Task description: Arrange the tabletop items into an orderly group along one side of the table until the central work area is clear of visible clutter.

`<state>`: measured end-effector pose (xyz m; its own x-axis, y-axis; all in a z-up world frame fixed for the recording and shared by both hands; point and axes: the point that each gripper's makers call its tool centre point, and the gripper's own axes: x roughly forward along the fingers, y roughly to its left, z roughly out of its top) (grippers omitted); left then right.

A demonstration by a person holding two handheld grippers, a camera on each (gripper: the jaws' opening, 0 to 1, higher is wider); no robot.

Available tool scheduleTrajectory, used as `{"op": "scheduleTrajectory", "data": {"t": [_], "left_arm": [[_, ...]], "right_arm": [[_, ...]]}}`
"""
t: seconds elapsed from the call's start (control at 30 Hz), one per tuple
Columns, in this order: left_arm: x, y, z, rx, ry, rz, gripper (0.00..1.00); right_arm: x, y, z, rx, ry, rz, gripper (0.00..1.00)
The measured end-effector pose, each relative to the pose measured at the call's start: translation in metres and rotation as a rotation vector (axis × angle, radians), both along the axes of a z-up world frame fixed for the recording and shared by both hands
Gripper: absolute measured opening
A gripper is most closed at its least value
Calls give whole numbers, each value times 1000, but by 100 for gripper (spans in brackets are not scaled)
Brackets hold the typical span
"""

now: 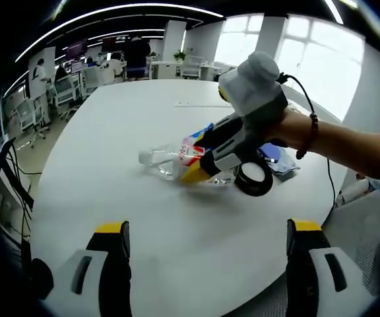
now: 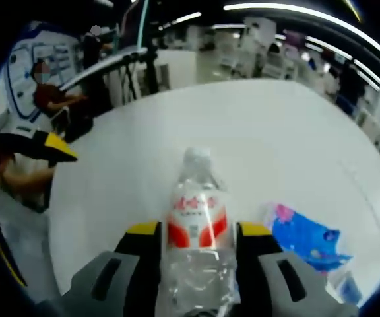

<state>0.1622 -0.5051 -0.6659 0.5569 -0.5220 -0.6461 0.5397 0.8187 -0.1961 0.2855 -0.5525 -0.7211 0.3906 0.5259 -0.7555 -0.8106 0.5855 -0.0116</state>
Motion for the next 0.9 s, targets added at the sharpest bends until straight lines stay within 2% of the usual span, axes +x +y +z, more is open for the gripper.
{"op": "scheduleTrajectory", "data": {"t": [0.3,0.5,0.9], "left_arm": [[0,0,2,2,1,4,99],[0,3,2,-8,3,20,99],[7,11,0,-32,5,46,97]], "right_arm": [[0,-1,1,7,21,-7,35],[-3,1,2,10,-6,40,33],[-5,4,5,36,-26,57,32]]}}
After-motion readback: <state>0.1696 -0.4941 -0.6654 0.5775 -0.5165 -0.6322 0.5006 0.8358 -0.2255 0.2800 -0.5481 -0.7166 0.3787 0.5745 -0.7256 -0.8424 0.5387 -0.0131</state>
